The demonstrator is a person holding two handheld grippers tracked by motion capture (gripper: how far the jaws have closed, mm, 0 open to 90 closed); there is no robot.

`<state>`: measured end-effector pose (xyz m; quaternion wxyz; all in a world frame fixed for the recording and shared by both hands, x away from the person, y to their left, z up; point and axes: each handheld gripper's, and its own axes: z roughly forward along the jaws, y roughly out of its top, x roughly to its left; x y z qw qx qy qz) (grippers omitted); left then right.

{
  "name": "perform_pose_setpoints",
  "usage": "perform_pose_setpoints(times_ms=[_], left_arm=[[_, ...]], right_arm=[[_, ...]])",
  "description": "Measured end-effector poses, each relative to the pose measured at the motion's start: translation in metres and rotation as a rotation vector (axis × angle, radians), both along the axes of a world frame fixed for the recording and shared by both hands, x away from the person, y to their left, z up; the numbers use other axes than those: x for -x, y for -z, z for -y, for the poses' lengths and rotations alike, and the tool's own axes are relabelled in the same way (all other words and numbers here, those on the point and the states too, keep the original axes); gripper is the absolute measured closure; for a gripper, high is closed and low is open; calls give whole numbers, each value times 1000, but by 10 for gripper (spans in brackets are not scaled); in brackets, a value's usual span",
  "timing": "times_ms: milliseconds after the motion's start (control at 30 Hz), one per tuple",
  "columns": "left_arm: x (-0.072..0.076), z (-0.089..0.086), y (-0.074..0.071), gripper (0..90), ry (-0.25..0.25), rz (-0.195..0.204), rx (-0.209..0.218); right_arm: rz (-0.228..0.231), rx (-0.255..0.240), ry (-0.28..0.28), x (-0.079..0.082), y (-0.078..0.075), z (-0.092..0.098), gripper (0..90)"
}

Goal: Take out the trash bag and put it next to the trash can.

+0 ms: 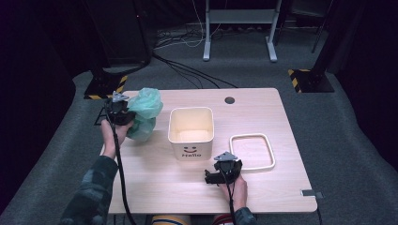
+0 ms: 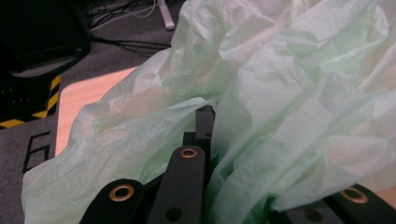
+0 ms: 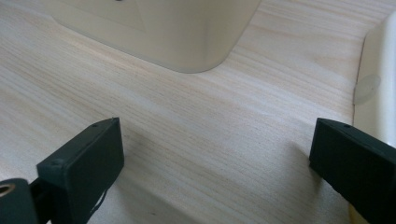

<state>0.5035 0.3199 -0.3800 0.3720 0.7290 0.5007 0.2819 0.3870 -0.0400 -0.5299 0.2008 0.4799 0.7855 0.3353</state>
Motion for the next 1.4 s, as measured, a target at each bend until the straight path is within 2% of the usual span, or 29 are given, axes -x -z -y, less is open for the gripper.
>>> perform_pose_setpoints(times_ms=[133, 233, 333, 367, 467, 500, 600, 700, 800, 1000, 1233, 1400], left_arm=[[-6, 10, 17, 864, 7, -33, -13], [-8, 14, 30, 827, 28, -60, 2], [-6, 16, 33, 705, 34, -84, 42], [-5, 17, 33, 640, 30, -85, 40], [3, 23, 36, 449, 37, -94, 17], [6, 26, 37, 364, 31, -97, -6], [18, 34, 39, 242, 35, -90, -53], [30, 37, 39, 160, 37, -79, -64], [41, 37, 42, 112, 22, -65, -68], [64, 30, 47, 5, 12, -43, -29], [93, 19, 57, 0, -5, -33, 13], [118, 10, 78, 0, -38, -26, 30]], right_arm=[[3, 0, 0, 0, 0, 0, 26], [3, 0, 0, 0, 0, 0, 29], [4, 0, -1, 0, 0, 1, 30], [4, 0, -1, 0, 0, 1, 30], [4, 0, -1, 0, 0, 1, 31], [4, 0, -1, 0, 0, 1, 31], [4, 0, -1, 0, 0, 1, 32], [4, 0, -2, 0, 0, 1, 32], [5, 0, -1, 0, 0, 0, 33], [5, 0, -3, 0, 0, 1, 34], [5, -1, -3, 0, 0, 1, 35], [5, -1, -4, 0, 0, 1, 35]])
